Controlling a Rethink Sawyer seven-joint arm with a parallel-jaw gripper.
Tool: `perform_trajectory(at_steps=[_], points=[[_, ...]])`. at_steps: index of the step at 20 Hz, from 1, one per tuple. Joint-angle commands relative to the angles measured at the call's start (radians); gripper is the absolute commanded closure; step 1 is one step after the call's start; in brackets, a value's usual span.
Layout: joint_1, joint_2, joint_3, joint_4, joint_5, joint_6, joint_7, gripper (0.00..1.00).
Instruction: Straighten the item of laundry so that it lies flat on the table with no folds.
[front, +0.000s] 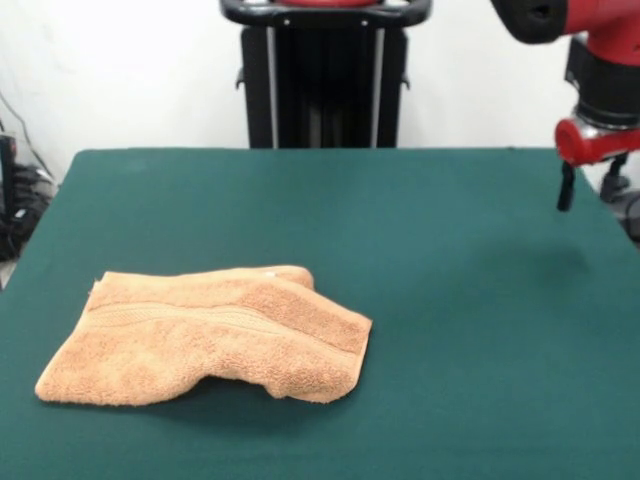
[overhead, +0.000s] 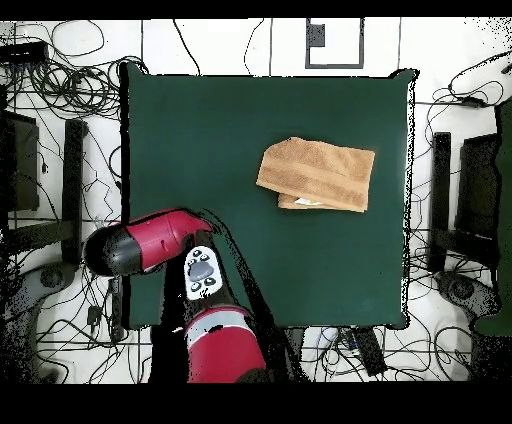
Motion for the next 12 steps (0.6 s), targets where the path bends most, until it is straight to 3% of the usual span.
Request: perform_trajectory(at_steps=[1,12], points=[[-0.023,0.041,-0.011,0.020,0.039,-0.020,0.163,0.00],[-0.009,0.031,-0.008,0.029,0.045,-0.018,0.165,0.00]])
